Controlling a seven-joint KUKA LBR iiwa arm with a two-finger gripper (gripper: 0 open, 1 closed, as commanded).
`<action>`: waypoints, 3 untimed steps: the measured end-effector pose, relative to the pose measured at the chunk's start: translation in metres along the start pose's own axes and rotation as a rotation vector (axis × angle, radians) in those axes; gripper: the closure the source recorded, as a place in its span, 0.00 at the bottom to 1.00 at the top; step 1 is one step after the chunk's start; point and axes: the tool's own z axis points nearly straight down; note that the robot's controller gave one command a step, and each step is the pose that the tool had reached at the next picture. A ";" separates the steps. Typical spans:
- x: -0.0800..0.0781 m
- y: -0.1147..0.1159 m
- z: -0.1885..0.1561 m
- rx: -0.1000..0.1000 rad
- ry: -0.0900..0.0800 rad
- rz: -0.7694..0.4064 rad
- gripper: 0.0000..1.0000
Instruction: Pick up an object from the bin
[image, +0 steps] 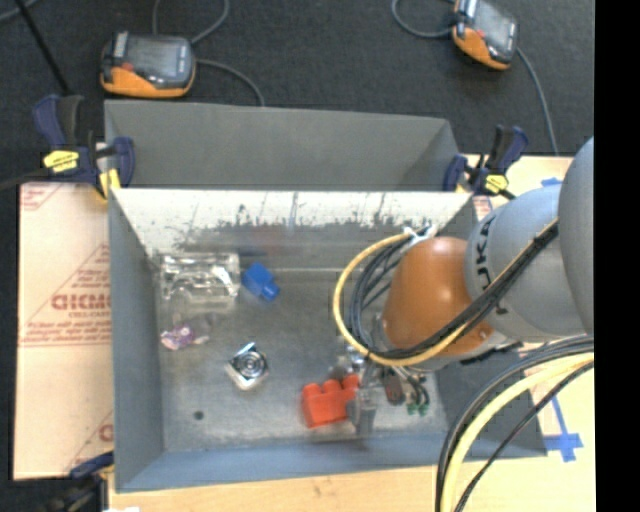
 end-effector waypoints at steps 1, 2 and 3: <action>-0.019 0.044 -0.158 -0.001 -0.018 0.014 1.00; -0.018 0.042 -0.154 0.001 -0.008 0.014 0.00; 0.012 0.017 -0.063 0.001 0.002 -0.008 0.00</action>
Offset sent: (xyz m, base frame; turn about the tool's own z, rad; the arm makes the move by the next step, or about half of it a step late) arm 0.0150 0.0439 0.1529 0.0186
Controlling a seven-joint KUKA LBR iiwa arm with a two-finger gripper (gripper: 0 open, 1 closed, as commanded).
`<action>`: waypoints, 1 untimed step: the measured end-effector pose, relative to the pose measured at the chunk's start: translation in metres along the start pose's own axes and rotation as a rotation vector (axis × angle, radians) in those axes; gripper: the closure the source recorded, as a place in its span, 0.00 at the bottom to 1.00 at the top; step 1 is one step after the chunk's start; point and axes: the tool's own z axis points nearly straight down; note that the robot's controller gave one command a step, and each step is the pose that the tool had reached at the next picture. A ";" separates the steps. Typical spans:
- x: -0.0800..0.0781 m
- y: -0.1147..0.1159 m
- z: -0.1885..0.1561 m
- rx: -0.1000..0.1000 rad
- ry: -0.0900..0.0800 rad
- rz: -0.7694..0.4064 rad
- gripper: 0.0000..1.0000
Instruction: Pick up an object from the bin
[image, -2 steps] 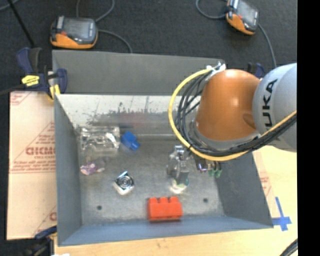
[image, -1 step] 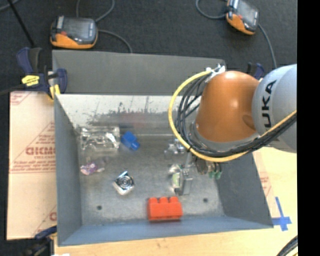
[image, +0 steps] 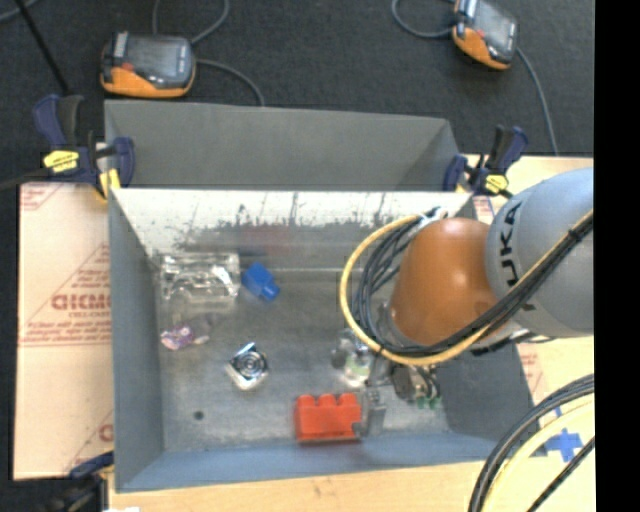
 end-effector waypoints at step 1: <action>-0.001 0.008 0.062 0.000 -0.022 -0.029 0.00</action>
Offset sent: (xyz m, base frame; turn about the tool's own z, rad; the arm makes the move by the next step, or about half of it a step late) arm -0.0052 0.0086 -0.0623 -0.0338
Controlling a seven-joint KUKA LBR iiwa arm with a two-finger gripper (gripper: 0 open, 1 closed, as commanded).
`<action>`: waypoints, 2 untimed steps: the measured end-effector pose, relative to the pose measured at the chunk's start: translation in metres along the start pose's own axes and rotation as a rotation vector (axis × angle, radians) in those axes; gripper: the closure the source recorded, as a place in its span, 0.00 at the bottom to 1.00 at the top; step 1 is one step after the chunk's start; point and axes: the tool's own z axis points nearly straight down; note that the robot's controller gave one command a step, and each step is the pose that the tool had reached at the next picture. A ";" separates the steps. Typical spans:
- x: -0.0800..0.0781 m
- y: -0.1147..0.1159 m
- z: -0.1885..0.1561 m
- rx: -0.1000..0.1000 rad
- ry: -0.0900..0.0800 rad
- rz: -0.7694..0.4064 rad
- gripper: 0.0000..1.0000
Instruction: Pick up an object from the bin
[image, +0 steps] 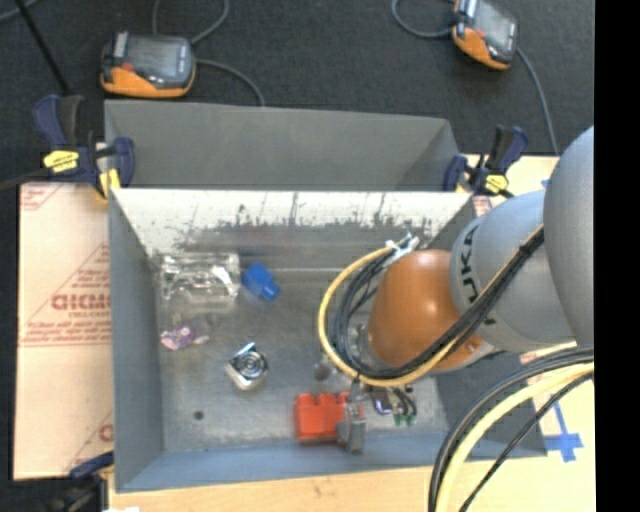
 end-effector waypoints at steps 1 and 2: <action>0.003 0.000 -0.002 -0.001 0.013 -0.003 1.00; -0.010 -0.021 -0.158 0.001 0.003 0.022 1.00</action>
Offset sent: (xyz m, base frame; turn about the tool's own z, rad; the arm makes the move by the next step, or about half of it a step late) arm 0.0000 0.0000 0.0000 0.0000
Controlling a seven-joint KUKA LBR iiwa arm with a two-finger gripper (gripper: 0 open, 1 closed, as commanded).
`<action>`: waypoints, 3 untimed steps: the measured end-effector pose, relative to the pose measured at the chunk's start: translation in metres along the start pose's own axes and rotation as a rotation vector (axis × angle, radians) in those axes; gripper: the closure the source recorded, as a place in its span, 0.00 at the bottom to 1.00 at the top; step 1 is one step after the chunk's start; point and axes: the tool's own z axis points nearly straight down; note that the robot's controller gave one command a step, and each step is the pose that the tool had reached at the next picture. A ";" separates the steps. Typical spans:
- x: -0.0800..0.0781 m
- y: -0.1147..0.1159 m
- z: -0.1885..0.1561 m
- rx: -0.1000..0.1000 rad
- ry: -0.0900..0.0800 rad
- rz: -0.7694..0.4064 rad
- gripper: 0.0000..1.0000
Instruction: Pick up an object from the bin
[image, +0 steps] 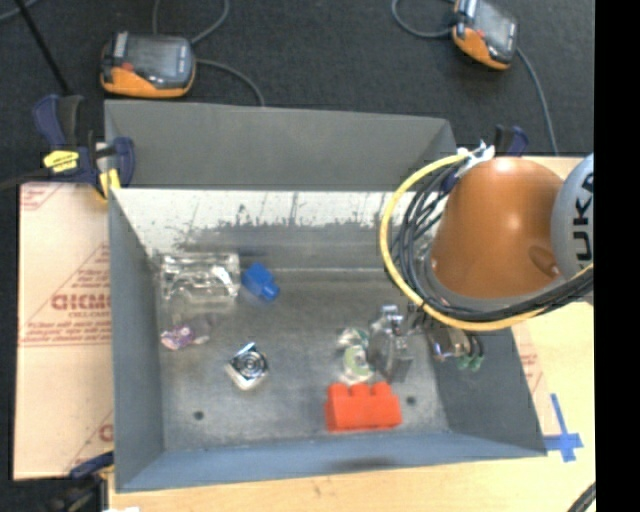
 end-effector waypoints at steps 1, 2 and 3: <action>0.002 0.001 0.004 -0.001 0.009 -0.001 0.00; -0.056 0.020 0.089 -0.003 0.011 -0.086 0.00; -0.119 0.026 0.161 -0.004 0.011 -0.042 0.00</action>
Offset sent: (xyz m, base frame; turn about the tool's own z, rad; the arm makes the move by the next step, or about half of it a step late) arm 0.0000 0.0000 0.0000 0.0000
